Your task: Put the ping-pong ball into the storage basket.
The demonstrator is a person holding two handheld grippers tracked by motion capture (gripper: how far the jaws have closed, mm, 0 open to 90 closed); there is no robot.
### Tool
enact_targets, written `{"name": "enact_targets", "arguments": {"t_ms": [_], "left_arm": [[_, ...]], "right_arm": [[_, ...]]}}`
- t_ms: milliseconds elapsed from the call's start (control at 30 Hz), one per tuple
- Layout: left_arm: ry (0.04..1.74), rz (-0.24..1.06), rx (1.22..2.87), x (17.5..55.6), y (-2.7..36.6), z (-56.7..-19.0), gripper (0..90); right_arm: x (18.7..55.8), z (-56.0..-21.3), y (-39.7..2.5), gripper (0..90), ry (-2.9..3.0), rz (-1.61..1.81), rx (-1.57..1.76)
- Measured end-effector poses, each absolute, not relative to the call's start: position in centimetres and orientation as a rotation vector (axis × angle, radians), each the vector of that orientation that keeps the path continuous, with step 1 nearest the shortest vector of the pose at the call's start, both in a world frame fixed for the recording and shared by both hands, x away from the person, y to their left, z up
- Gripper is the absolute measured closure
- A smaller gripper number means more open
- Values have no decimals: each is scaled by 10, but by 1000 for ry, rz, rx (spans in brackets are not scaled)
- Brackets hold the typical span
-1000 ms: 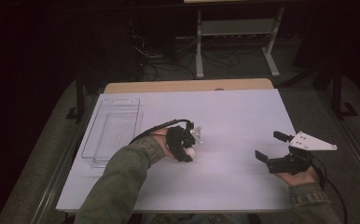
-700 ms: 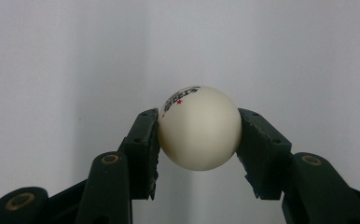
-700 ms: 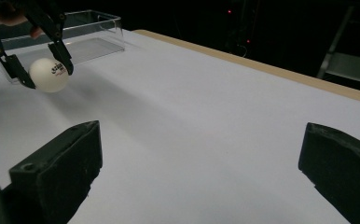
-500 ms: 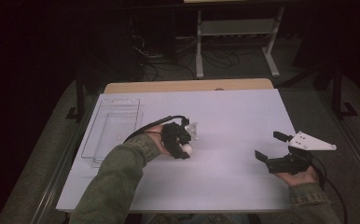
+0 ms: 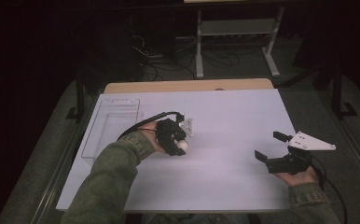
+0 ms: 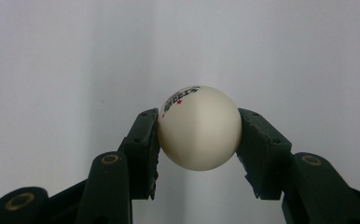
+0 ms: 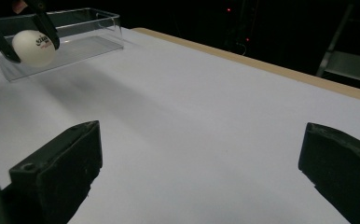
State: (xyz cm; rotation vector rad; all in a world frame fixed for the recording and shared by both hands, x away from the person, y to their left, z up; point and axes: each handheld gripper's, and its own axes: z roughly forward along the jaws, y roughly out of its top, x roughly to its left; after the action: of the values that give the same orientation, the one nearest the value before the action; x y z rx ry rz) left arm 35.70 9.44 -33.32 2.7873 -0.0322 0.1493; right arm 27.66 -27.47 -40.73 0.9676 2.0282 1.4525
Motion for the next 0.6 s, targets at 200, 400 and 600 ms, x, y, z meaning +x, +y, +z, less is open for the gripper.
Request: {"name": "enact_targets", "arguments": {"t_ms": [200,400,600], "left_arm": [[-40,156,2793,352,97,-324,510],[-33,197,2808,351,100,-316,510],[-6,199,2785,352,109,-309,510]], "right_arm": [[277,-408,-274,0,2030,1447,970],[277,-408,-274,0,2031,1448,970],[277,-408,-274,0,2033,1446,970]]}}
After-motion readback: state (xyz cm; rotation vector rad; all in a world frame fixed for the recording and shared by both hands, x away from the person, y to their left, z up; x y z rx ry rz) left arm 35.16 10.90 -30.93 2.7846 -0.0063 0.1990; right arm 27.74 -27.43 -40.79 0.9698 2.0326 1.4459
